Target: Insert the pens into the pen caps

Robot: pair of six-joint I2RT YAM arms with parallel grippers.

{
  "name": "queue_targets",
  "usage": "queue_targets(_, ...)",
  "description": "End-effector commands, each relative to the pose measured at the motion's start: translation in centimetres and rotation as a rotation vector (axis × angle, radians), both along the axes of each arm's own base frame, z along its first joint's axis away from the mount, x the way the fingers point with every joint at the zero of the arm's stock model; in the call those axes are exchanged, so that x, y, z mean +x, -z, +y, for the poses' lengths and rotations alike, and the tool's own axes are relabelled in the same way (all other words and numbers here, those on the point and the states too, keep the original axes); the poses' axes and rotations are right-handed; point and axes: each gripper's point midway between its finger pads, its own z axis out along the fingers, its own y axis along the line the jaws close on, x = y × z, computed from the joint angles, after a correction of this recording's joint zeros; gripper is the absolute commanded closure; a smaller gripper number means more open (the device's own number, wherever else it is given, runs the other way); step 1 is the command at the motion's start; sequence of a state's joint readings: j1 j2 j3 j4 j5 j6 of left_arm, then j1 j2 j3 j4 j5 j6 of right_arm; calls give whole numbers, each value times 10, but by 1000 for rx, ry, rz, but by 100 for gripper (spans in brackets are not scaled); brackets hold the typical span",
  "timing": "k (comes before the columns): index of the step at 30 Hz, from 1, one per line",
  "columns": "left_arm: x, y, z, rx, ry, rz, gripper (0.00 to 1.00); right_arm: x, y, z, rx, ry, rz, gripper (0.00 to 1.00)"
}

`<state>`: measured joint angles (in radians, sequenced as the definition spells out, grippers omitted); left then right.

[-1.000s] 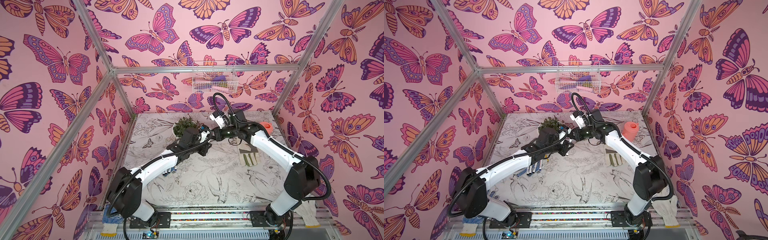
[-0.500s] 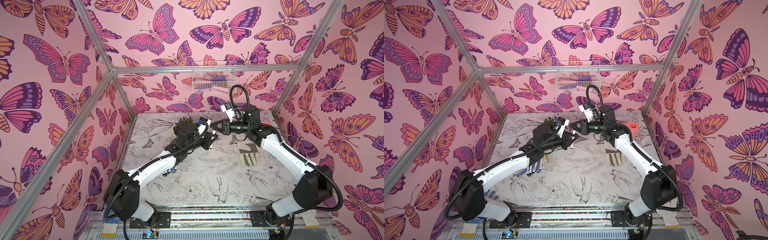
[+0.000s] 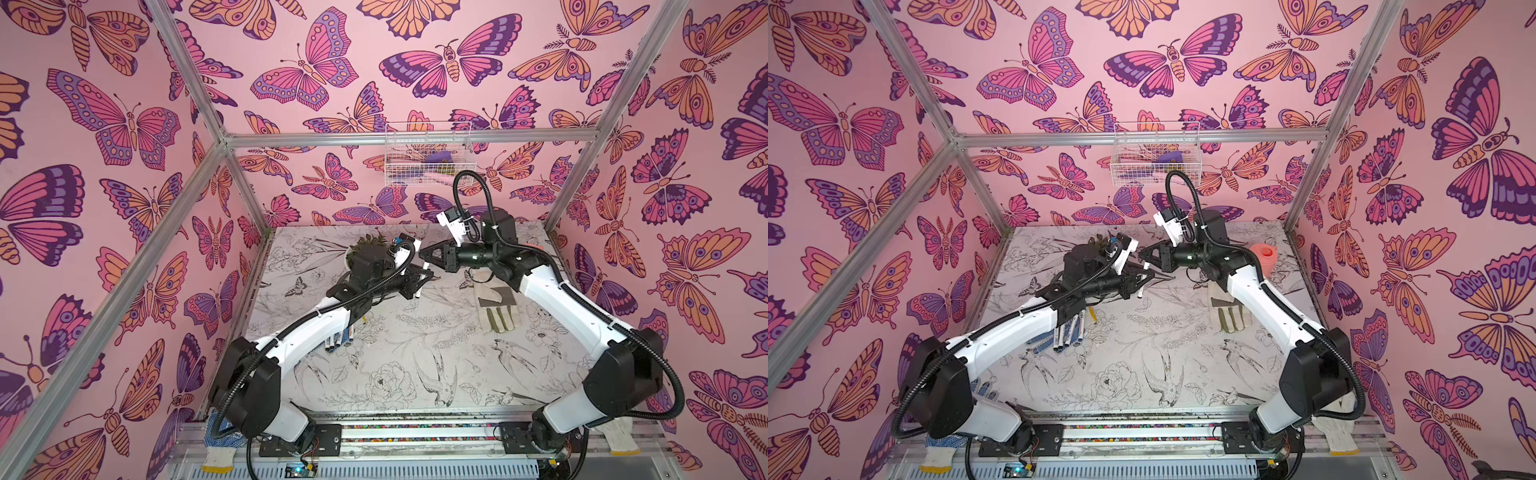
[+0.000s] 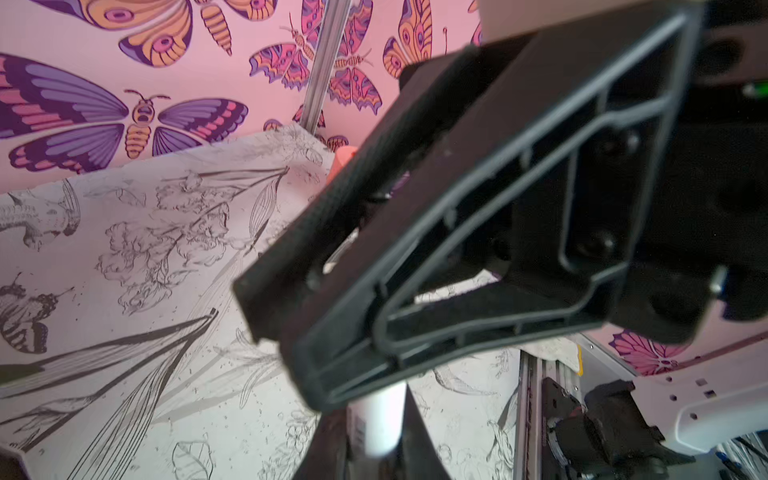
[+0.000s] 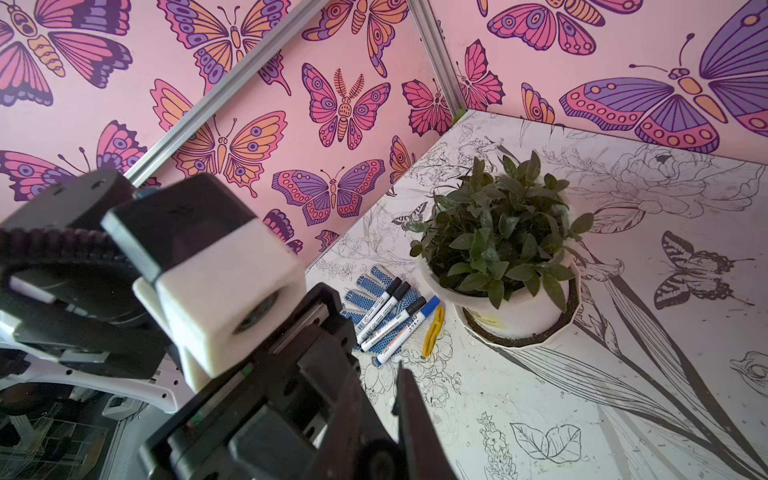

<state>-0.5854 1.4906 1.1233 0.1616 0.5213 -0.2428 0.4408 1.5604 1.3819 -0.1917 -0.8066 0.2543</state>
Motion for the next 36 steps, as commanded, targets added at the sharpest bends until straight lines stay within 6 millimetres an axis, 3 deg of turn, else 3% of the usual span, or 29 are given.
queue_targets(1,-39,-346,154,-843,-431,-1111,100,-142,112,2,-211,-295,723,100)
queue_targets(7,-44,-354,160,-896,-431,-1125,100,-137,114,1,-217,-277,719,100)
queue_targets(9,-42,-347,155,-885,-405,-1097,100,-123,107,0,-172,-242,709,100)
queue_targets(11,-32,-329,145,-848,-372,-1005,100,-105,93,-3,-105,-192,680,100)
queue_targets(13,-20,-296,124,-767,-317,-886,100,-93,76,-4,-39,-164,646,100)
queue_targets(17,-6,-192,60,-547,-225,-604,100,-79,50,-1,62,-157,602,100)
queue_targets(20,-12,-103,23,-427,-226,-444,100,-74,40,1,86,-156,585,100)
queue_targets(23,-22,-36,-1,-352,-222,-312,100,-69,30,1,107,-142,556,99)
queue_targets(25,-27,-7,-9,-315,-222,-254,100,-65,21,0,129,-133,538,92)
queue_targets(29,-34,29,-19,-298,-182,-170,100,-53,3,-4,172,-80,496,48)
queue_targets(31,-34,47,-21,-258,-177,-139,100,-41,-12,-13,213,-17,450,35)
queue_targets(36,-27,86,-11,-226,-241,-65,100,-16,-47,-46,309,155,318,16)
